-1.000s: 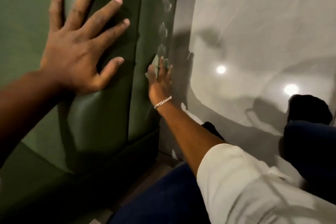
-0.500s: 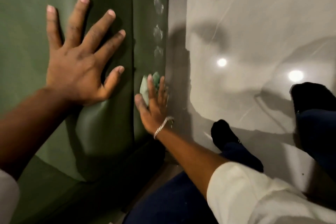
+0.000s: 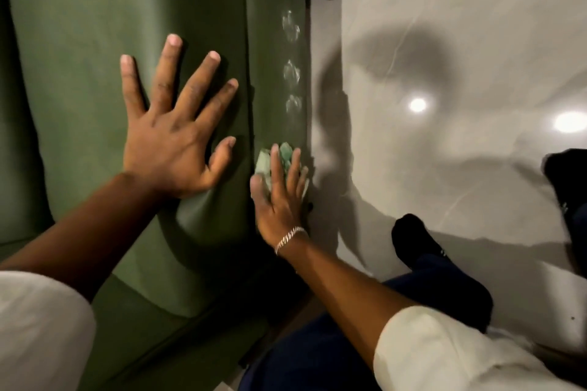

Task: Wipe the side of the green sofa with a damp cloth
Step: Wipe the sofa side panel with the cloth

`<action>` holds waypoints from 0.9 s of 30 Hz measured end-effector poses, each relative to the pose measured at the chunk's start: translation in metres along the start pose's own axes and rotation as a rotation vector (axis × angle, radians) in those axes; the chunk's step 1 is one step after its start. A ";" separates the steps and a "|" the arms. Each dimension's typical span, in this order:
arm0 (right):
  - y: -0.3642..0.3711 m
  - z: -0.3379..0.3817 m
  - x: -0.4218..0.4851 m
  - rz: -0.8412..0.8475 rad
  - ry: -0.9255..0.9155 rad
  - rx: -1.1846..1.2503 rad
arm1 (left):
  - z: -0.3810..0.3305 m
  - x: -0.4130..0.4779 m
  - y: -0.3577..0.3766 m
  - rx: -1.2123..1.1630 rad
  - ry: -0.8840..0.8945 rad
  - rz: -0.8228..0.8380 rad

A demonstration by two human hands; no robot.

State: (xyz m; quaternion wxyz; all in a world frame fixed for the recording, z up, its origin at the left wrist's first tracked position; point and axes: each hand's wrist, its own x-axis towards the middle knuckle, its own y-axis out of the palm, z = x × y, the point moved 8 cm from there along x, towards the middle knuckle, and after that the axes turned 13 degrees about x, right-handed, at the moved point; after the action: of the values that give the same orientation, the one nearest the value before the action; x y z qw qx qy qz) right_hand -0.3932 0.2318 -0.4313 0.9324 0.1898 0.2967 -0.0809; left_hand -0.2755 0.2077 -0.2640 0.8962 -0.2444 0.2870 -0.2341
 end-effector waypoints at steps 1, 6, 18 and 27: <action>-0.004 0.012 0.016 0.009 -0.029 -0.011 | 0.000 0.001 0.000 -0.003 0.004 -0.002; -0.019 -0.018 0.029 -0.035 0.063 -0.037 | 0.003 0.010 -0.001 -0.004 0.063 -0.008; -0.029 0.026 0.080 -0.043 0.046 -0.024 | 0.034 0.062 -0.012 -0.004 0.282 -0.054; -0.025 0.082 0.113 -0.021 -0.077 -0.014 | 0.039 0.074 -0.011 -0.011 0.208 -0.040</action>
State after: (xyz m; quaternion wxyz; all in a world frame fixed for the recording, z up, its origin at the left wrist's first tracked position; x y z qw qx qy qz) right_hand -0.2651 0.1718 -0.4433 0.9436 0.1772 0.2629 -0.0958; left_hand -0.2007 0.1693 -0.2594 0.8553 -0.2294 0.3747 -0.2745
